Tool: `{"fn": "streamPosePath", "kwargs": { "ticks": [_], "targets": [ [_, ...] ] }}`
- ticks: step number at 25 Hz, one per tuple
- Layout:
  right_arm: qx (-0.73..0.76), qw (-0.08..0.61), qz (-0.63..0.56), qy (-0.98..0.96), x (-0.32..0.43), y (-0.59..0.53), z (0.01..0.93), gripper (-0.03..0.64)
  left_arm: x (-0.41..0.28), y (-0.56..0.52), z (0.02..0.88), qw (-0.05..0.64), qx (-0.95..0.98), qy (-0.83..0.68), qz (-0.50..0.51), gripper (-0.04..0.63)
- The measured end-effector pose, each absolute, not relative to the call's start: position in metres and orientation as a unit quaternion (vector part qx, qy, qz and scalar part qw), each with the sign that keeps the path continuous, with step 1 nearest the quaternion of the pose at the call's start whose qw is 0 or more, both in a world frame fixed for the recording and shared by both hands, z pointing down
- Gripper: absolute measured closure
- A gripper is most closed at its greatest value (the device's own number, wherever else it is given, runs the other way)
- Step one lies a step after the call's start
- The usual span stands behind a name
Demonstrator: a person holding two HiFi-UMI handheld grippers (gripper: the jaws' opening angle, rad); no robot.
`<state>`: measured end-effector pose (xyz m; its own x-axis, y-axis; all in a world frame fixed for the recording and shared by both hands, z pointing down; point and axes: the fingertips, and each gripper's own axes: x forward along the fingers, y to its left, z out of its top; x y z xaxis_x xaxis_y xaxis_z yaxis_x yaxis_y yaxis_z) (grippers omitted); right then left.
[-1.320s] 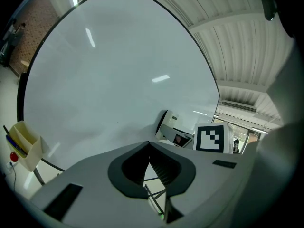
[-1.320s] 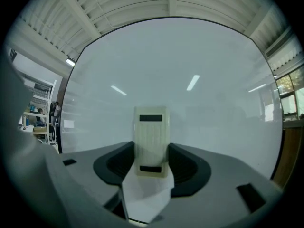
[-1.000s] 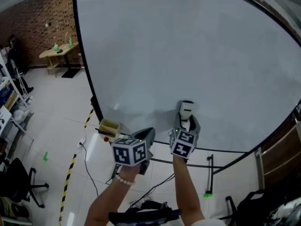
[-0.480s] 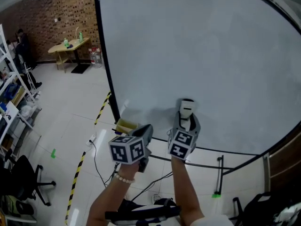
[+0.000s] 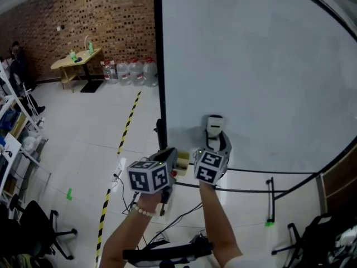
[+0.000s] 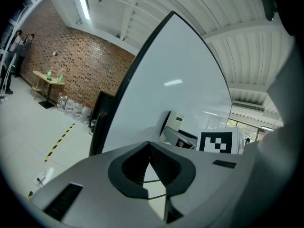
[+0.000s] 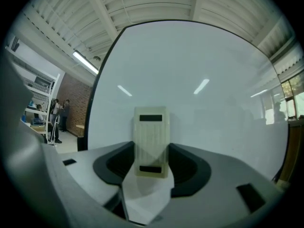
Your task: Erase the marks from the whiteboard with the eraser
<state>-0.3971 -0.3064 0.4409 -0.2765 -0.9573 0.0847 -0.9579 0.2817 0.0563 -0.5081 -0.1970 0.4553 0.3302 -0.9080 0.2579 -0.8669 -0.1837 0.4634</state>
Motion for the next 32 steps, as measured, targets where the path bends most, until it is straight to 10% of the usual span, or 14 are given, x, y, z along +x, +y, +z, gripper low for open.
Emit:
{"fn": "streamPosePath", "kwargs": {
  "ticks": [32],
  "targets": [
    [0.577, 0.098, 0.037, -0.810, -0.553, -0.287, 0.550, 0.370, -0.631, -0.182, 0.477, 0.287, 0.777, -0.559, -0.027, 0.607]
  ]
}}
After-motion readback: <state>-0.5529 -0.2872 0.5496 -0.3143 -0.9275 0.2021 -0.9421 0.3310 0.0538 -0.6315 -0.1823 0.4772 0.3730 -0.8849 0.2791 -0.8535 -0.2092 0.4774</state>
